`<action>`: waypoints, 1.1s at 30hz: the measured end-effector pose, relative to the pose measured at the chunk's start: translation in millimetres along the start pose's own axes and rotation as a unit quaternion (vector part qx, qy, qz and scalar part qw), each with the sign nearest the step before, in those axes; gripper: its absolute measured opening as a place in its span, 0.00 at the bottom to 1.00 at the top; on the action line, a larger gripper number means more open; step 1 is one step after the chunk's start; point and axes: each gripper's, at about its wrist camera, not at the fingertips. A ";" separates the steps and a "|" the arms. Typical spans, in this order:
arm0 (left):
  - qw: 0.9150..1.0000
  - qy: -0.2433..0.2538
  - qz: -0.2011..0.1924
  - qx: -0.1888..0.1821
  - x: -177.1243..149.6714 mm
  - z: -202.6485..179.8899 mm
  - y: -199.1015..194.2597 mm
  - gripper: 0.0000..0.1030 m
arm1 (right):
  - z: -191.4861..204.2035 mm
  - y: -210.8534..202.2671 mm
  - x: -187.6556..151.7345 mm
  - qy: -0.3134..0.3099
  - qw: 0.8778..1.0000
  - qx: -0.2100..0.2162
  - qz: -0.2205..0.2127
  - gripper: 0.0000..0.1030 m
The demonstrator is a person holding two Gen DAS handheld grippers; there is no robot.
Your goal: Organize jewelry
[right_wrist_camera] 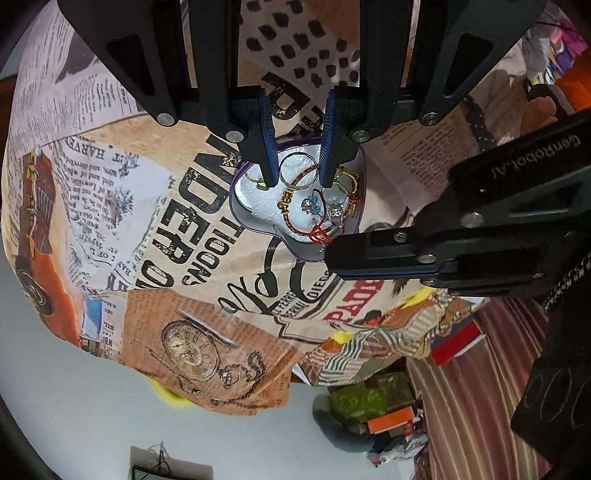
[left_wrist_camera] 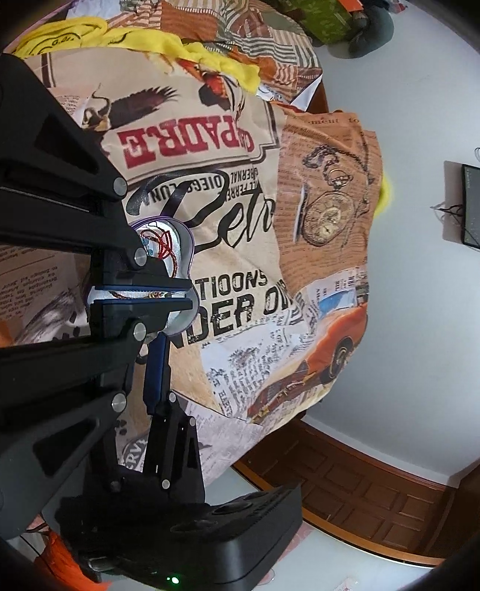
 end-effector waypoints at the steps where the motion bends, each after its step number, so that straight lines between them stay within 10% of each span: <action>1: 1.000 0.000 0.002 -0.001 -0.5 0.9 1.9 0.00 | -0.2 1.1 0.9 -0.001 1.000 0.000 0.002 0.20; 14: 1.000 -0.006 0.022 0.018 -9.9 11.8 5.6 0.03 | 3.5 16.7 1.5 -0.015 1.000 -0.010 0.022 0.20; 18: 0.999 -0.017 0.019 0.026 -11.7 16.2 -2.7 0.21 | 8.0 14.9 1.7 -0.024 0.999 -0.022 0.022 0.24; 33: 0.996 -0.007 -0.051 0.068 4.1 -3.9 -84.7 0.23 | 21.3 -84.0 8.0 0.000 0.994 -0.041 -0.101 0.37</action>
Point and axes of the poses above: each gripper's, at about its wrist camera, not at the fingertips, and y roughly the way its jaws point, z to its left, x to its top, and after that the axes turned 9 degrees about y, right-handed
